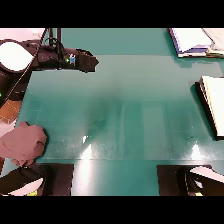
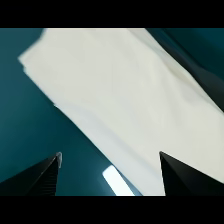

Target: Fold the shirts.

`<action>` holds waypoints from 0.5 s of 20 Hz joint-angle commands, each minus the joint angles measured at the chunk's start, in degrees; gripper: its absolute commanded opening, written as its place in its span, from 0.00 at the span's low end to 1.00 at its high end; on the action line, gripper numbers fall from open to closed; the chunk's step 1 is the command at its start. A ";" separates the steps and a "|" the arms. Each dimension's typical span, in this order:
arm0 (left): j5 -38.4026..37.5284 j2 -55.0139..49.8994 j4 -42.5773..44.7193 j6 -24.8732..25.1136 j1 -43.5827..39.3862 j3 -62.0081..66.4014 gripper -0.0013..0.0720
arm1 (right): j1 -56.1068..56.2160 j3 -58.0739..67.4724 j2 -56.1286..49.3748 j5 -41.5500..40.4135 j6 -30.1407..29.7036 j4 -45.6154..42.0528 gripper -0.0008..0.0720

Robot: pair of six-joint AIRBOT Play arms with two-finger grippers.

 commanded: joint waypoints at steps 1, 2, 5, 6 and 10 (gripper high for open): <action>0.61 0.02 0.00 -0.04 0.02 0.02 0.05 | 5.22 -0.07 4.76 -3.19 0.11 15.61 0.96; 0.96 0.02 0.02 -0.02 0.02 0.02 0.05 | 8.96 -0.07 5.90 -3.87 0.11 16.72 0.96; 1.25 0.02 0.22 -0.02 0.02 0.02 0.05 | 23.04 -0.07 8.50 -6.36 0.07 15.76 0.96; 1.01 0.02 0.20 -0.02 0.02 0.02 0.05 | 28.00 -0.07 8.98 -7.39 0.07 15.76 0.93; 1.05 0.02 0.11 -0.04 0.02 0.02 0.05 | 45.11 -0.07 9.14 -10.97 0.04 15.76 0.40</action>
